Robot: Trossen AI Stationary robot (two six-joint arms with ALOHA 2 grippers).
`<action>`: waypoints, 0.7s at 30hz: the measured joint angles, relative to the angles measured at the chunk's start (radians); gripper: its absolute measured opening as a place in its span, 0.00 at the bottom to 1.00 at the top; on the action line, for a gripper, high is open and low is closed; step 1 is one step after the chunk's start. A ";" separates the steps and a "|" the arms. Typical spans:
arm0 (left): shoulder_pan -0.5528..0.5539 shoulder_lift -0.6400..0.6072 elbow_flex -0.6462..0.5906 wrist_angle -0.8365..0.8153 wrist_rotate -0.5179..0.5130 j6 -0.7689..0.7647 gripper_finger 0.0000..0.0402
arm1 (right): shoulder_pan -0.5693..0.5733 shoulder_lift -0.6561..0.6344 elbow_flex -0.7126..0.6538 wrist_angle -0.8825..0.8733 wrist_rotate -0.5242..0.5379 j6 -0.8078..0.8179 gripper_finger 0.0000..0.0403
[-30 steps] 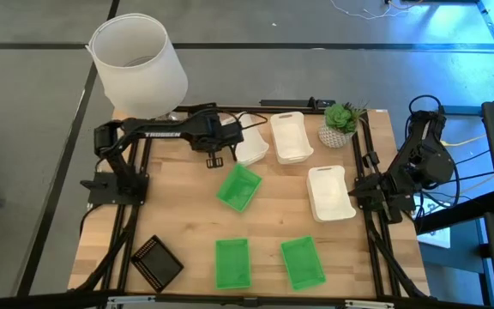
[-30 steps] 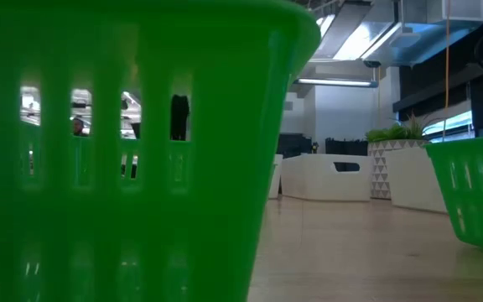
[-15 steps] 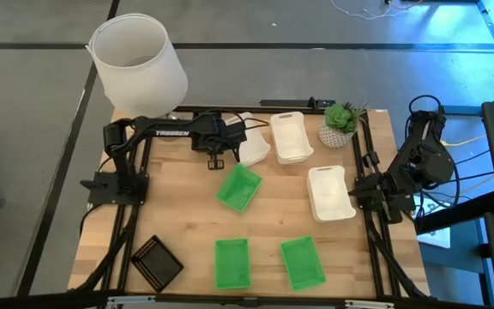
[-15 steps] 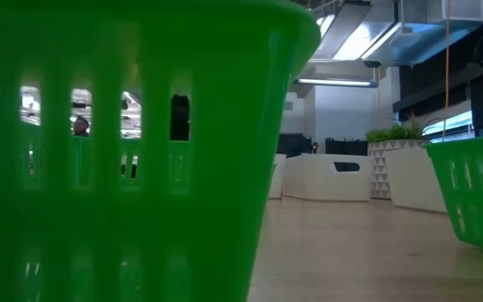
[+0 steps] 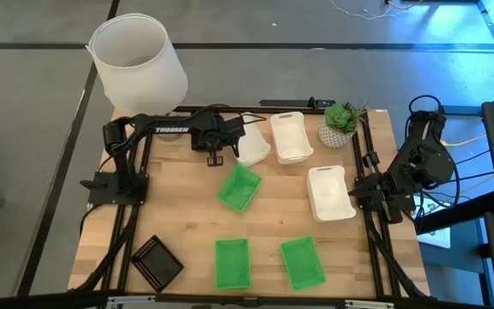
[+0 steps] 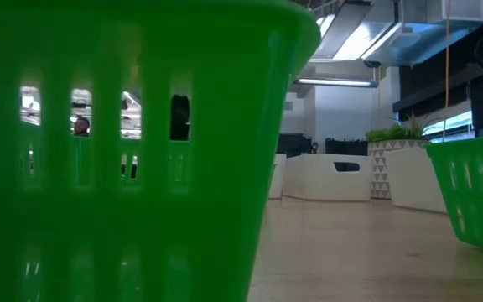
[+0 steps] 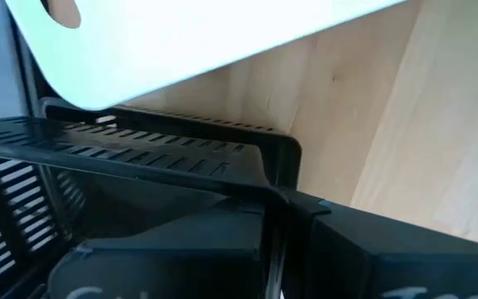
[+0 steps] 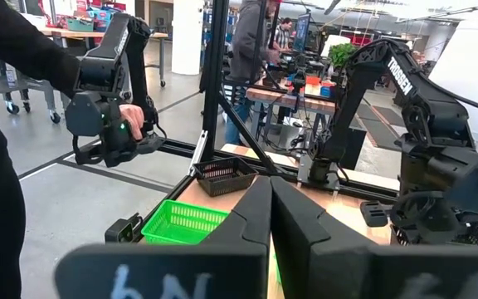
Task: Stack baskets by color
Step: Stack the middle black bin on the top black bin
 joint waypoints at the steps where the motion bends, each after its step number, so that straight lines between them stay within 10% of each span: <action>1: 0.003 0.000 0.000 0.001 0.010 0.000 0.00 | 0.000 0.000 0.000 0.000 0.000 0.000 0.02; 21: -0.033 0.000 -0.079 0.004 0.135 -0.089 0.00 | 0.000 0.000 0.000 0.000 0.000 -0.003 0.02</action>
